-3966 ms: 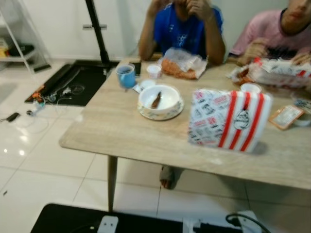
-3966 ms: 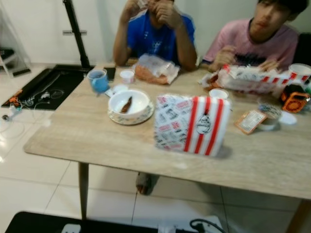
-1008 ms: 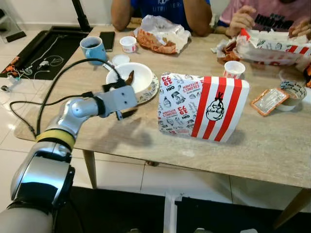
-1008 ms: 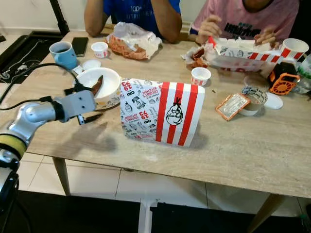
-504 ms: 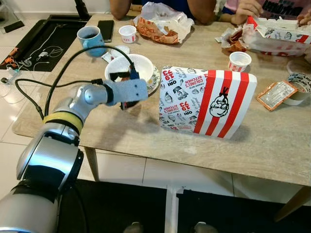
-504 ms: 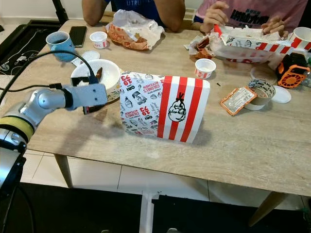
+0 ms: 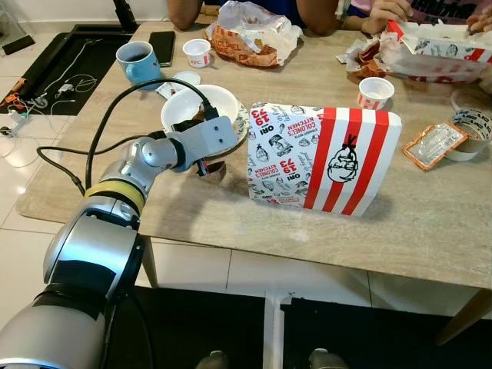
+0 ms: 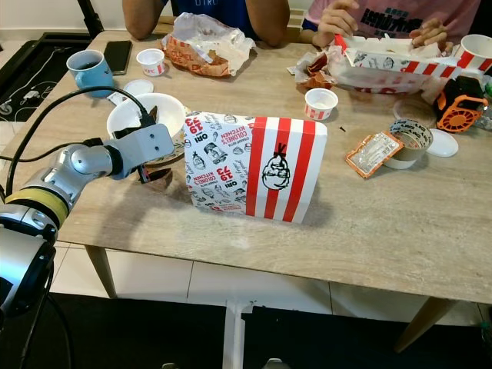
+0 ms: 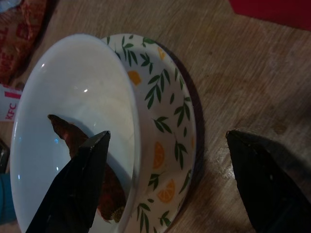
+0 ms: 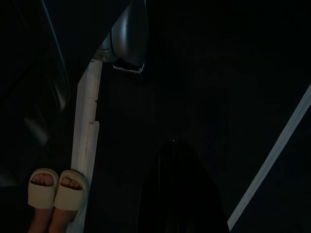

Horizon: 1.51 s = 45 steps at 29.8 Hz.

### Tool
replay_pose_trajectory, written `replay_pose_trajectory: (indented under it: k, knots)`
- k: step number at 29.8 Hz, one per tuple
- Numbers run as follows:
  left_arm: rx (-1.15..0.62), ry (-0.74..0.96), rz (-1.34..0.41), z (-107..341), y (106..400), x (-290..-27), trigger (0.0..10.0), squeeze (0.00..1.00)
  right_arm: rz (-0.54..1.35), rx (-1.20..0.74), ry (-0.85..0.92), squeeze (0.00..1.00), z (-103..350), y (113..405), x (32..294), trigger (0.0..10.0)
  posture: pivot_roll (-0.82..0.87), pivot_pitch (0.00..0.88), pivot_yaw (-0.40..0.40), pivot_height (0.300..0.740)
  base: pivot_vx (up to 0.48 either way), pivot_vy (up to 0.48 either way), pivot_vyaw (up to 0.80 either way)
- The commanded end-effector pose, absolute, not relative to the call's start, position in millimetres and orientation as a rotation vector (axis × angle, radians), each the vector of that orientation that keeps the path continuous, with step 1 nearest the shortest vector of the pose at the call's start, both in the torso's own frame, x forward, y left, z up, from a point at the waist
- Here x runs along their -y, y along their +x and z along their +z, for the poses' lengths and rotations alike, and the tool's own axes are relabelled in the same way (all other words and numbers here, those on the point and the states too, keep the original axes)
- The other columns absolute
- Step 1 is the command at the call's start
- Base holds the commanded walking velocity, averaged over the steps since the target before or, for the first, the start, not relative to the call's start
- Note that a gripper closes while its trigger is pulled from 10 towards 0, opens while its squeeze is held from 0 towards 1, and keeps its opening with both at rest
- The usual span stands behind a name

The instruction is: Restocking fridge

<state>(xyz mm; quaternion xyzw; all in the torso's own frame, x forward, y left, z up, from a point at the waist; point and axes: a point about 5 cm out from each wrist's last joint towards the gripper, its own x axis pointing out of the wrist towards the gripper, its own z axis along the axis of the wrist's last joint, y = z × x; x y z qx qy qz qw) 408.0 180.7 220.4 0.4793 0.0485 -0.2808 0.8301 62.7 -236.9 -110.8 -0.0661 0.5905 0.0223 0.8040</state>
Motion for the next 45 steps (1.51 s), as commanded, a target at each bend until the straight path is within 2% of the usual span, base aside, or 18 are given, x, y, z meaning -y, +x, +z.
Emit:
replay_pose_trajectory:
  k: [1, 4, 5, 6, 7, 8, 22, 35, 45]
  knots:
    - [-0.13, 0.991, -0.593, 213.4, 407.7, -179.4, 10.0, 0.0, 0.046, -1.288, -0.125, 0.0, -113.3, 51.1, 232.9, 10.0, -0.15, 0.224, 0.078, 0.74, 0.0, 0.0, 0.0]
    - [-0.139, 1.0, -0.607, 211.6, 407.5, -176.8, 10.0, 0.0, 0.047, -1.288, -0.124, 0.0, -113.5, 50.7, 232.3, 10.0, -0.15, 0.223, 0.078, 0.74, 0.0, 0.0, 0.0]
    - [-0.146, 1.009, -0.616, 210.3, 407.3, -175.9, 9.2, 0.0, 0.046, -1.287, -0.123, 0.0, -113.4, 50.8, 232.4, 10.0, -0.16, 0.221, 0.077, 0.74, 0.0, 0.0, 0.0]
    - [-0.15, 1.021, -0.619, 209.2, 407.2, -175.2, 2.0, 0.0, 0.044, -1.284, -0.124, 0.0, -113.2, 51.2, 233.0, 10.0, -0.16, 0.219, 0.077, 0.74, 0.0, 0.0, 0.0]
    - [-0.15, 1.021, -0.619, 209.2, 407.2, -175.2, 2.0, 0.0, 0.044, -1.284, -0.124, 0.0, -113.2, 51.2, 233.0, 10.0, -0.16, 0.219, 0.077, 0.74, 0.0, 0.0, 0.0]
    - [-0.149, 1.025, -0.616, 209.2, 407.3, -175.0, 0.0, 0.0, 0.042, -1.283, -0.124, 0.0, -113.0, 51.6, 233.4, 10.0, -0.16, 0.219, 0.077, 0.74, 0.0, 0.0, 0.0]
    - [-0.157, 1.088, -0.567, 210.5, 407.8, -184.0, 0.0, 0.0, 0.033, -1.26, -0.119, 0.0, -111.7, 58.4, 234.8, 10.0, -0.16, 0.211, 0.078, 0.74, 0.0, 0.0, 0.0]
    - [-0.13, 1.173, -0.563, 238.7, 405.0, -210.5, 0.0, 0.0, 0.045, -1.222, -0.118, 0.0, -109.3, 82.1, 229.4, 10.0, -0.13, 0.165, 0.078, 0.74, 0.0, 0.0, 0.0]
    - [-0.031, 1.104, -0.596, 276.5, 397.8, -228.5, 0.0, 0.0, 0.056, -1.196, -0.099, 0.0, -107.8, 97.4, 221.9, 10.0, -0.11, 0.13, 0.075, 0.74, 0.0, 0.0, 0.0]
